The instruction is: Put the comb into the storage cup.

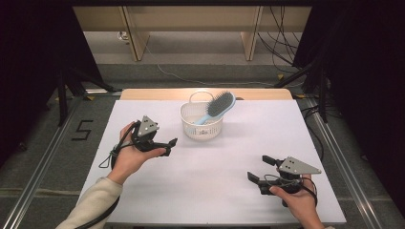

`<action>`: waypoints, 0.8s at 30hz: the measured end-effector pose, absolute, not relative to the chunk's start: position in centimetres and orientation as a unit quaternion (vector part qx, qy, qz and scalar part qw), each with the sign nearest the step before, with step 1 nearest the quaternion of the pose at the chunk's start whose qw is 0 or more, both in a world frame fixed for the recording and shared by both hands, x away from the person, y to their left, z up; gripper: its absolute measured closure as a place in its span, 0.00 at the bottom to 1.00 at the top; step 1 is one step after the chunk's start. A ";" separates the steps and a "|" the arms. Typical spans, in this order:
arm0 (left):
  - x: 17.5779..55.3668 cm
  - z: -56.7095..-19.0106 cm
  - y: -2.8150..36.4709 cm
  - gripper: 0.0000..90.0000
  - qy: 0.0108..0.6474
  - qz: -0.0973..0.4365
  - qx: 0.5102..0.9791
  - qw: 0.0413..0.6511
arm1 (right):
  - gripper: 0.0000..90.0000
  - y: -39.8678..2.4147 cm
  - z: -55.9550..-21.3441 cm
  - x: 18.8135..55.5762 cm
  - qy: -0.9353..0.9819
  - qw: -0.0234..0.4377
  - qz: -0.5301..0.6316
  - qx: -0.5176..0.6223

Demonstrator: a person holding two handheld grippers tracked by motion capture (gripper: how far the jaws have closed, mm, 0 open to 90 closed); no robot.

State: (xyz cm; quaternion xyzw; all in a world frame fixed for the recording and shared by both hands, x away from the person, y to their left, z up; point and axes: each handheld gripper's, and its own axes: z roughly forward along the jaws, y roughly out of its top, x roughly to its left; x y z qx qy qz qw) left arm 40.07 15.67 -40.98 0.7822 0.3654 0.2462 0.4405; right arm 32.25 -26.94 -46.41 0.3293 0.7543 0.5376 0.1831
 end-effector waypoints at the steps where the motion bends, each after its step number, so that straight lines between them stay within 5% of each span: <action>1: 39.9 -41.0 15.7 0.11 0.365 0.247 0.782 0.441 | 0.16 -26.9 -46.4 32.3 0.754 0.183 0.538 0.330; 24: 36.3 -42.9 17.5 0.11 0.357 0.237 0.786 0.446 | 0.16 -26.9 -46.4 32.3 0.754 0.183 0.537 0.331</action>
